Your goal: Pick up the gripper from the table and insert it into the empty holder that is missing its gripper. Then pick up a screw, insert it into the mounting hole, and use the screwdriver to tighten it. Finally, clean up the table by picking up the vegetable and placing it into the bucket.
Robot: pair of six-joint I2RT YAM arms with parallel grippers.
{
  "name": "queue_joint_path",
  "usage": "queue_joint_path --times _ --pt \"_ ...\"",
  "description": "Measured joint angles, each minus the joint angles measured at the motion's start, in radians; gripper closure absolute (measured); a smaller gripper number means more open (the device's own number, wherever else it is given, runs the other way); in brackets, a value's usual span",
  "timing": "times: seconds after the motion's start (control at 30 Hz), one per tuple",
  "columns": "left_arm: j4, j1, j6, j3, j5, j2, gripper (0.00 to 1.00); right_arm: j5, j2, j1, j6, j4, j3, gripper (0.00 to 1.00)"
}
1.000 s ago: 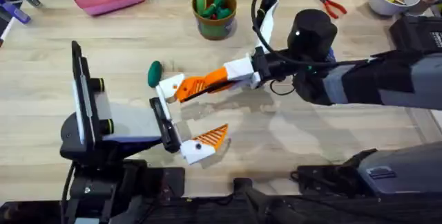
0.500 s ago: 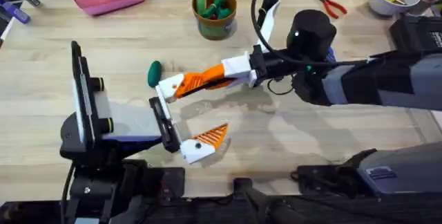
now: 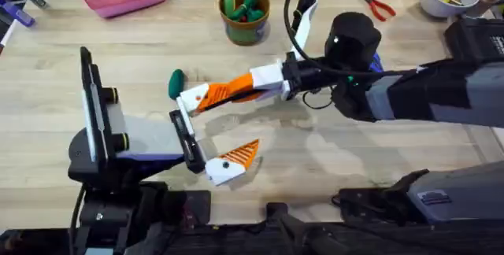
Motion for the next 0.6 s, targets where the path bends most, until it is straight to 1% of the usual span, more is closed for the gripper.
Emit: queue_joint_path --times 0.6 --pt "0.0 0.0 -0.004 0.0 0.001 0.0 0.014 0.027 0.0 0.032 0.0 -0.001 0.003 0.997"
